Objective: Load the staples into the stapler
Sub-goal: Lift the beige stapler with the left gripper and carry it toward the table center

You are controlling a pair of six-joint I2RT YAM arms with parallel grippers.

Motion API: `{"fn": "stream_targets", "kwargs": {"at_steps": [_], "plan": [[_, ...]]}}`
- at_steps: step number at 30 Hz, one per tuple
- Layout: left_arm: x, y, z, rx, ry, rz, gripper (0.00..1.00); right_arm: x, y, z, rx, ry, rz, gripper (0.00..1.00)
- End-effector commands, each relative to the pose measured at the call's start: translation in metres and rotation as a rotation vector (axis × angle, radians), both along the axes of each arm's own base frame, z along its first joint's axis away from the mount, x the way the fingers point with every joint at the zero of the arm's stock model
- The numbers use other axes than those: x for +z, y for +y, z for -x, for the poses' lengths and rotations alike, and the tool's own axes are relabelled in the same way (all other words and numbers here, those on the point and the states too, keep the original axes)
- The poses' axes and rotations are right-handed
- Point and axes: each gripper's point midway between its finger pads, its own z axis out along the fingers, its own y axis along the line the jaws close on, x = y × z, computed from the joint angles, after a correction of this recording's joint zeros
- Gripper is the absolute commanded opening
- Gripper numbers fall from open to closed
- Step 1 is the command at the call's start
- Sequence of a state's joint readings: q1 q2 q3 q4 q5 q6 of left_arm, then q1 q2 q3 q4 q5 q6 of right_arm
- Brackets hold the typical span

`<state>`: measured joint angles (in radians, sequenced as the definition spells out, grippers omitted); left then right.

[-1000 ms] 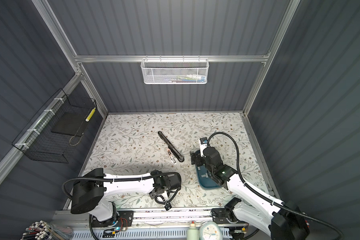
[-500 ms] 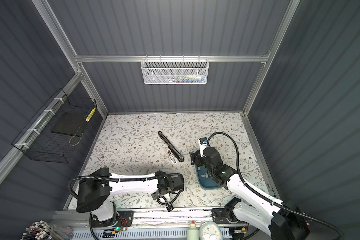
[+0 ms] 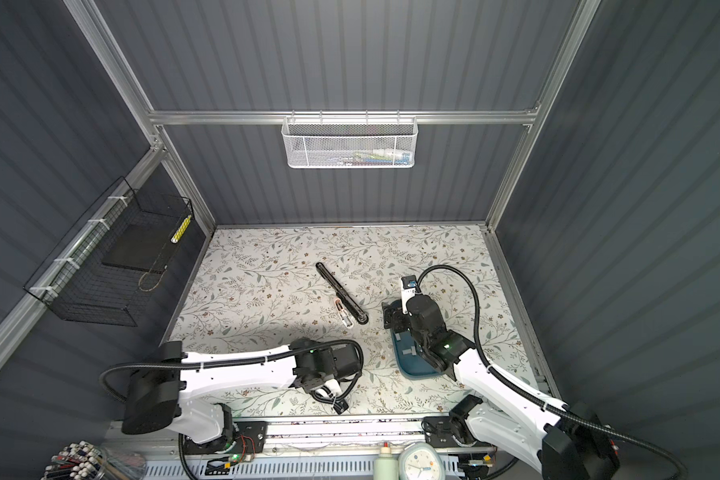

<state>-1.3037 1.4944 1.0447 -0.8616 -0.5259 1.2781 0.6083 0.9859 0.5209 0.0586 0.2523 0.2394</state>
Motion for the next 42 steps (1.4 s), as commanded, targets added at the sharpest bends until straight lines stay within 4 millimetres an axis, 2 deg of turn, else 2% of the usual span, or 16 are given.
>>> {"fn": "stream_targets", "kwargs": {"at_steps": [1,2,6,8,10,13,16,18,21,22,25,27,30,34,37,42], "plan": [[0.055,-0.032,-0.03,0.104,-0.201,0.262,0.0,0.009,-0.011,-0.004,-0.074,-0.037,-0.041,0.91],[0.076,-0.044,-0.04,0.173,-0.263,0.381,0.0,0.01,-0.011,-0.004,-0.082,-0.038,-0.054,0.91],[0.129,-0.063,-0.059,0.399,-0.332,0.585,0.0,0.018,-0.007,0.0,-0.072,-0.014,-0.114,0.93],[0.144,-0.071,-0.063,0.504,-0.328,0.663,0.0,0.024,-0.002,0.004,-0.046,-0.012,-0.151,0.91],[0.164,-0.081,-0.069,0.604,-0.331,0.78,0.0,0.032,-0.001,0.006,-0.052,-0.011,-0.202,0.94],[0.175,-0.095,-0.068,0.698,-0.253,0.939,0.0,0.038,-0.012,0.004,-0.154,0.004,-0.292,0.99],[0.176,-0.107,-0.058,0.724,-0.114,1.02,0.0,0.038,-0.01,0.004,-0.162,0.013,-0.331,0.99],[0.177,-0.105,-0.06,0.757,-0.085,1.062,0.0,0.034,-0.013,0.002,-0.201,0.023,-0.352,0.99],[0.179,-0.101,-0.064,0.814,0.007,1.152,0.0,0.035,0.0,0.002,-0.128,0.013,-0.377,0.99],[0.166,-0.096,-0.064,0.837,0.049,1.16,0.0,0.038,0.006,0.002,-0.097,0.001,-0.395,0.99],[0.155,-0.085,-0.072,0.895,0.155,1.263,0.0,0.05,0.011,0.003,-0.07,0.002,-0.439,0.99],[0.147,-0.073,-0.083,0.944,0.198,1.325,0.0,0.059,0.017,0.005,-0.005,-0.01,-0.385,0.99],[0.134,-0.056,-0.097,0.998,0.24,1.418,0.0,0.058,0.028,0.011,0.081,0.002,-0.354,0.99],[0.119,-0.033,-0.109,1.007,0.228,1.52,0.0,0.05,0.02,0.006,-0.002,0.066,-0.335,0.99],[0.115,-0.021,-0.109,1.002,0.201,1.533,0.0,0.049,0.041,0.009,0.097,0.107,-0.373,0.99],[0.113,-0.03,-0.094,0.938,0.311,1.553,0.0,0.055,0.071,0.013,0.21,0.137,-0.441,0.99]]}}
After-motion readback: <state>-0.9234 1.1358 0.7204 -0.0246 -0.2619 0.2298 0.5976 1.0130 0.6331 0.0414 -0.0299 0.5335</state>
